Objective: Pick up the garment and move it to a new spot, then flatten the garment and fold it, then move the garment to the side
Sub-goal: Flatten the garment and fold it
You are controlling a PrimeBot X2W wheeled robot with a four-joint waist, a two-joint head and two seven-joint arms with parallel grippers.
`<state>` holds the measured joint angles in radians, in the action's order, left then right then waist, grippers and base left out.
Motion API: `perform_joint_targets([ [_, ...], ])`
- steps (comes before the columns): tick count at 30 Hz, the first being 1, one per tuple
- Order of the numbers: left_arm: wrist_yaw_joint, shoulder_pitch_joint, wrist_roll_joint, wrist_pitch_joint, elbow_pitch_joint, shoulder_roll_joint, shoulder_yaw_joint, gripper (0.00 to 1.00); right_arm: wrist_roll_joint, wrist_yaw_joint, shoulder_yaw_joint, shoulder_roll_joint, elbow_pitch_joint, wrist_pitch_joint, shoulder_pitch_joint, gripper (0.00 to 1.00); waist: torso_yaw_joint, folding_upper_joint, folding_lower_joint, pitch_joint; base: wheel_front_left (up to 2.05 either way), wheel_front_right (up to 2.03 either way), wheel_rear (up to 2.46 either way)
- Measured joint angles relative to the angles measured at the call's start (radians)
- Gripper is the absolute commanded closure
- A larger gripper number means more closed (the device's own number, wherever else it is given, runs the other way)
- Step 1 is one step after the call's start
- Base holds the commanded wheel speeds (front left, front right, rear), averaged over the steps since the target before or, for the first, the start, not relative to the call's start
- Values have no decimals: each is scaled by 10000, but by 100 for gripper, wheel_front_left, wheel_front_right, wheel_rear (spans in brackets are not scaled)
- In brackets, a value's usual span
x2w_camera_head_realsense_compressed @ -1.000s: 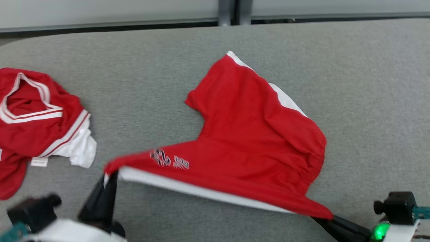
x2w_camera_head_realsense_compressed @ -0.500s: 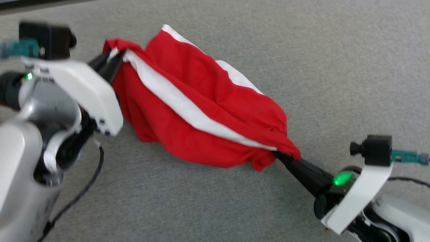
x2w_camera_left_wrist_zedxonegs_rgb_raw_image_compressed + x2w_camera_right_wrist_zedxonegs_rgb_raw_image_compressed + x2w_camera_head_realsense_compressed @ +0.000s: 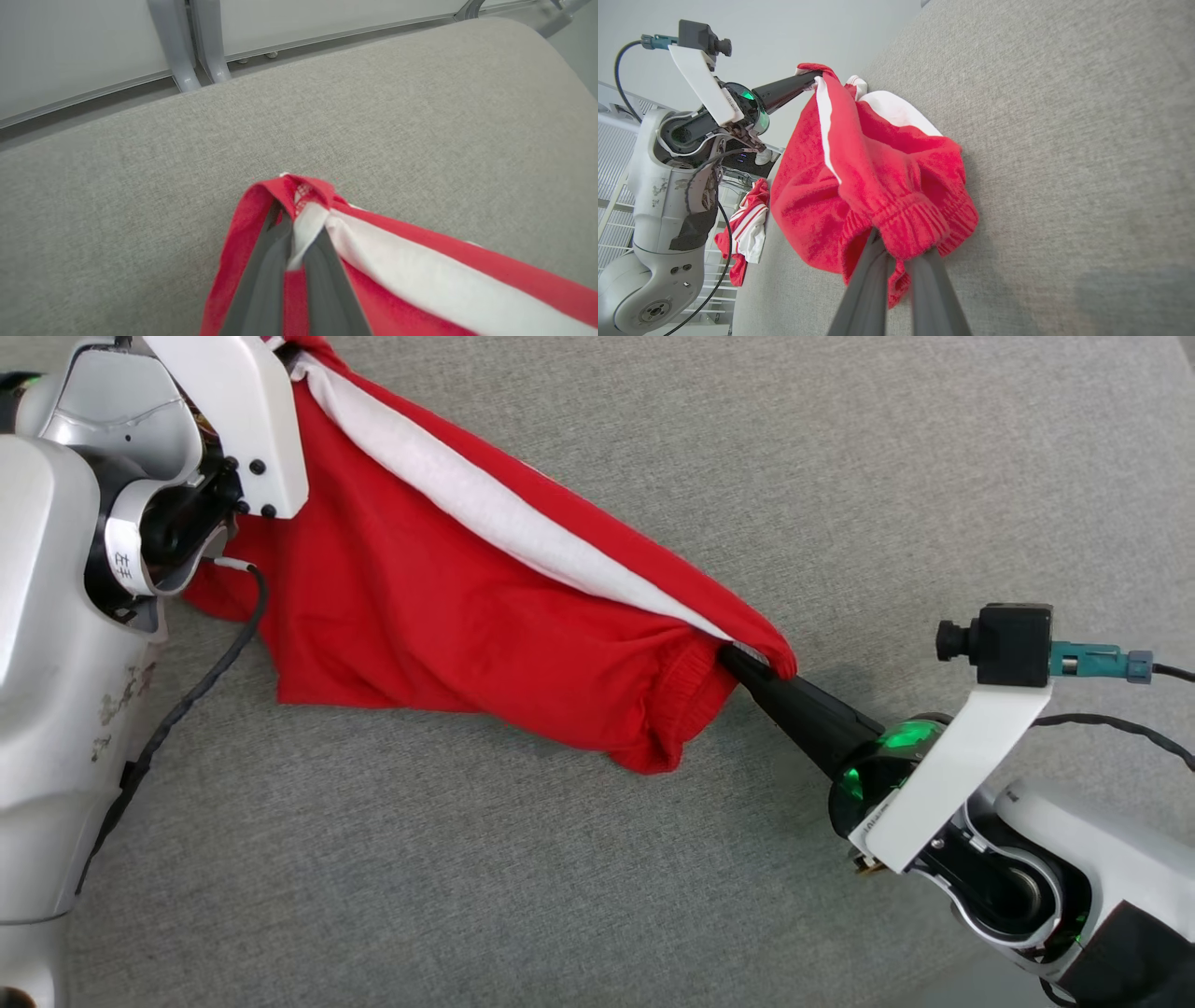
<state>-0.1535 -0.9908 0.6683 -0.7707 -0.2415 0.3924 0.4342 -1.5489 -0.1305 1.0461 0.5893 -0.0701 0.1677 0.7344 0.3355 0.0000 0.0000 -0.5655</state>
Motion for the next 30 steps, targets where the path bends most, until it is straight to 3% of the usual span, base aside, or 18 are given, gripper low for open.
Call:
perform_joint_targets([
  [1,38,-37,-13,12,-230,-2,31,100,-13,0,2,-40,98,2,24,100,49,0,0,-18,0,0,0],
  [3,69,-40,-75,134,-681,-36,81,100,151,0,50,-46,313,98,94,56,115,0,0,-12,0,0,0],
  [4,119,-39,-79,201,-838,-58,90,87,255,0,90,-46,437,134,125,0,133,0,0,9,0,0,0],
  [5,119,-30,56,433,-1127,-207,-19,6,474,0,247,-46,616,203,148,0,152,0,0,83,0,0,0],
  [6,121,-4,142,550,-1244,-295,-59,0,621,0,305,-25,702,303,148,0,152,0,0,133,0,0,0],
  [10,393,309,374,1394,-1229,-477,-291,0,1321,0,305,378,825,719,90,0,101,0,0,432,0,0,0],
  [14,704,1107,627,2510,-263,-416,-665,0,2650,0,-337,1068,863,897,-555,0,51,0,0,869,0,0,0],
  [18,502,2499,-65,3613,644,341,-767,0,4790,-2,-2849,1053,953,941,-1967,0,-7,0,0,1300,0,0,0],
  [20,385,3203,-174,3942,767,479,-786,0,6205,0,-4272,677,966,940,-2791,0,-30,0,0,1427,0,0,0],
  [24,305,4043,-359,4387,297,435,-573,0,8868,-2,-6531,-700,464,965,-4265,0,-26,0,0,1381,0,0,0],
  [27,307,4082,-422,4518,-468,236,-420,0,10109,-2,-7331,-1526,197,965,-5099,0,-30,0,0,1293,0,0,0],
  [30,303,3971,-520,4523,-1001,121,-263,0,10606,-2,-7450,-1856,176,965,-5499,0,-5,0,0,1288,0,0,0],
])
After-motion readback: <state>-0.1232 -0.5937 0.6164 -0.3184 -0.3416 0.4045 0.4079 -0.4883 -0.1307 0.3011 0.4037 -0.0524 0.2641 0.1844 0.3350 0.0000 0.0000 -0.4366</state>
